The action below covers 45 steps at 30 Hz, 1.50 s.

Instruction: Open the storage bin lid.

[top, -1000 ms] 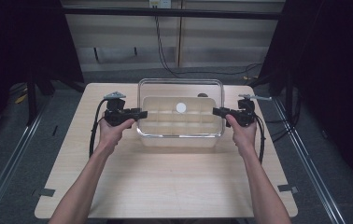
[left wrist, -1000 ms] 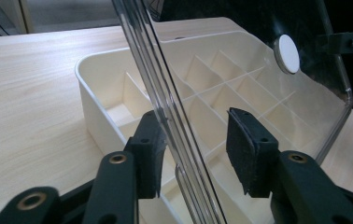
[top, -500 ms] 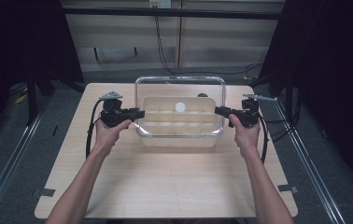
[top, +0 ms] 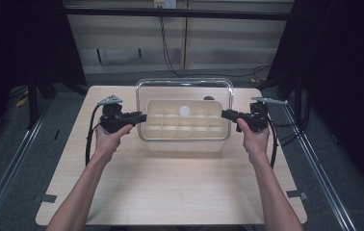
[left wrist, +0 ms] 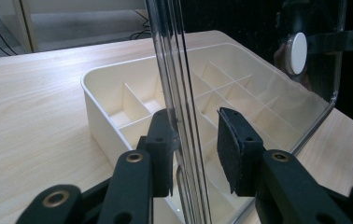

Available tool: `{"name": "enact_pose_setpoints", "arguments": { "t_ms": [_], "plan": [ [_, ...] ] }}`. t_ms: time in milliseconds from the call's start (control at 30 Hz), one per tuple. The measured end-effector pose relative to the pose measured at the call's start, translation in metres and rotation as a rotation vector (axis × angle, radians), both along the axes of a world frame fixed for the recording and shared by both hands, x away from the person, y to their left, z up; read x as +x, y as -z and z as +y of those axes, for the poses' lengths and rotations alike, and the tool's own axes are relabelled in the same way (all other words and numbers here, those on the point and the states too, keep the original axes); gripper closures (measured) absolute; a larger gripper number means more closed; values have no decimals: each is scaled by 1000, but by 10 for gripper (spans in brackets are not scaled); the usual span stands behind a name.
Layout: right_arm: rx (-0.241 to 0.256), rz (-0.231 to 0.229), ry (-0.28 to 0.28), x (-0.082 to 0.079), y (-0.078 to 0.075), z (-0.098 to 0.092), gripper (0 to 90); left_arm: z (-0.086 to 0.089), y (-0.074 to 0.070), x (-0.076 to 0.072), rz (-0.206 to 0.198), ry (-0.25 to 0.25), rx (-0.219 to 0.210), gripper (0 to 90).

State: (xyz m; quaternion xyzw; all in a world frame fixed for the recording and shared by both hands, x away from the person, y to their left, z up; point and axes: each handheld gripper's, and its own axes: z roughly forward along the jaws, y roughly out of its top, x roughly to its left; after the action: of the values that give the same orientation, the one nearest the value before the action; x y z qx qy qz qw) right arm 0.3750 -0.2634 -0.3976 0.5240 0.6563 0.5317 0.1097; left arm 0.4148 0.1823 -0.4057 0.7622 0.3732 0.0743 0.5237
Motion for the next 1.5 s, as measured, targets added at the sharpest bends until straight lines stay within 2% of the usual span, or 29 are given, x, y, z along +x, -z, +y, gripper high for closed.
{"name": "enact_pose_setpoints", "arguments": {
  "t_ms": [733, 1067, 1500],
  "plan": [
    [10, -27, -7, -11, -6, -1, 677, 1, -10, -10, -25, 12, -5, 685],
    [-15, -30, -21, -20, -6, -1, 679, 1, -8, -17, -33, 29, 3, 685],
    [5, -36, -21, -31, -3, -3, 678, 4, -9, -28, -34, 41, -10, 693]
  ]
}}
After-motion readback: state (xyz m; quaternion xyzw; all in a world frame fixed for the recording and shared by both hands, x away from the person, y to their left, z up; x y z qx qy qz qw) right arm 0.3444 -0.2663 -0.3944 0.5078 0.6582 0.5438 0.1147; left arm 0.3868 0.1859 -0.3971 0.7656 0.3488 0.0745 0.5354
